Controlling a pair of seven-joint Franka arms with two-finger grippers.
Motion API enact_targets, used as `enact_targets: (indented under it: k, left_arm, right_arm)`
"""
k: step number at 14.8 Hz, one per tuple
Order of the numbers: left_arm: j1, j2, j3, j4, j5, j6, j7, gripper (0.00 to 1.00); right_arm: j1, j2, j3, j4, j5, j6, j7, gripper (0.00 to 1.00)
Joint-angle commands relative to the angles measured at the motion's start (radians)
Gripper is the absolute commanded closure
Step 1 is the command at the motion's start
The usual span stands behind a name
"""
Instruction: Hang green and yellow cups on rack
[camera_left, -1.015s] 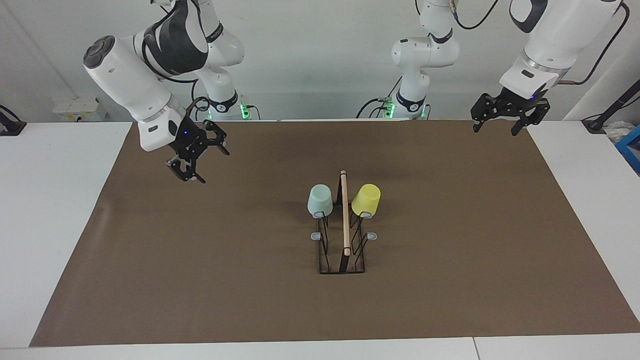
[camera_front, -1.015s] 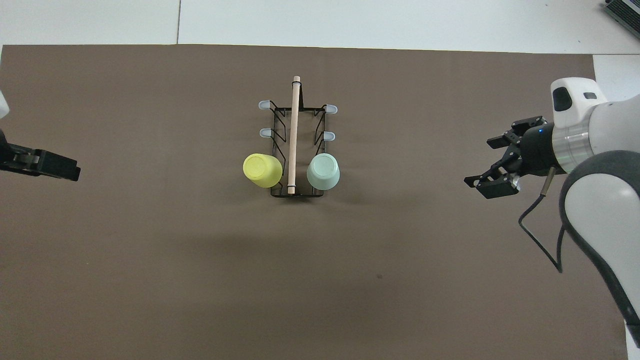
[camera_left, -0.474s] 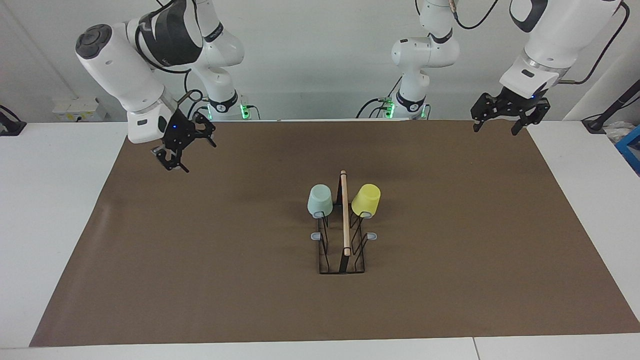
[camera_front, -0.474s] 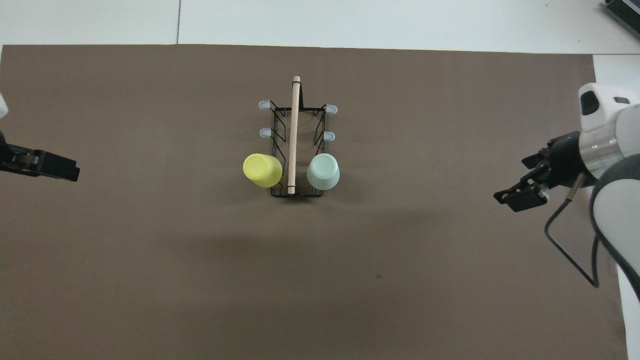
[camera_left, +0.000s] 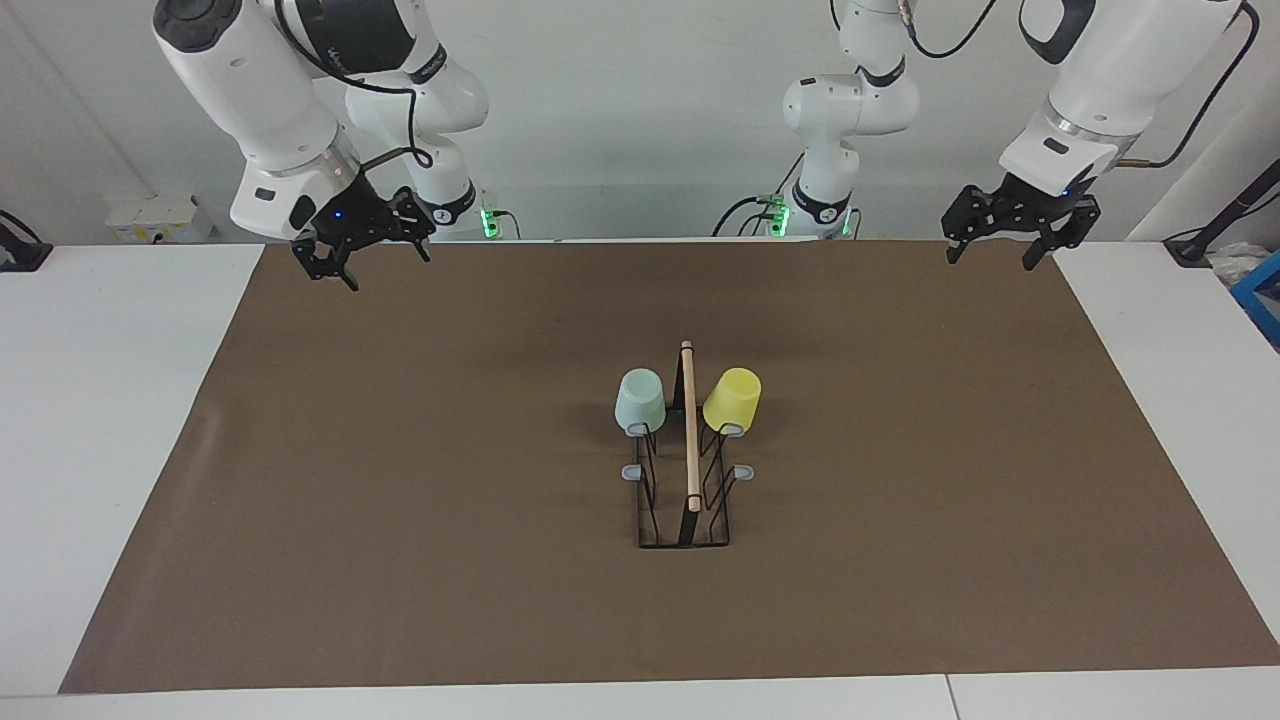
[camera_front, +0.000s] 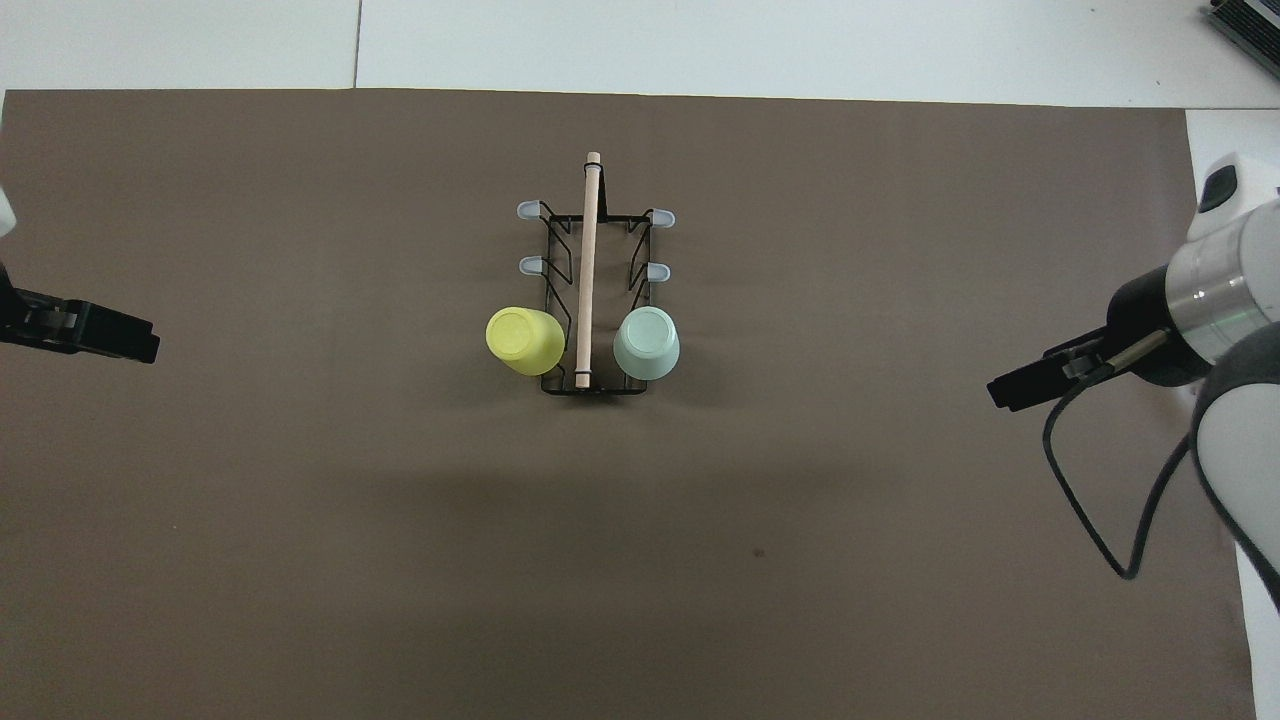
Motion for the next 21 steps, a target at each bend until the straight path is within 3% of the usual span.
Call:
enact_targets:
  k: [1, 6, 13, 21]
  left_arm:
    - [0.005, -0.021, -0.005, -0.018, 0.007, -0.01, -0.01, 0.0]
    - [0.005, -0.019, -0.004, -0.018, 0.007, -0.01, -0.01, 0.0]
    - [0.005, -0.021, -0.005, -0.018, 0.007, -0.01, -0.01, 0.0]
    - [0.005, -0.021, -0.004, -0.018, 0.007, -0.01, -0.01, 0.0]
  right_arm:
    - [-0.003, 0.014, -0.003, 0.019, -0.024, 0.004, 0.01, 0.0]
    - [-0.017, 0.008, -0.025, 0.011, -0.036, 0.011, 0.013, 0.0]
    - [-0.016, 0.011, 0.001, 0.018, -0.078, 0.004, 0.14, 0.0]
    - [-0.066, 0.006, 0.054, 0.011, -0.11, 0.018, 0.143, 0.0]
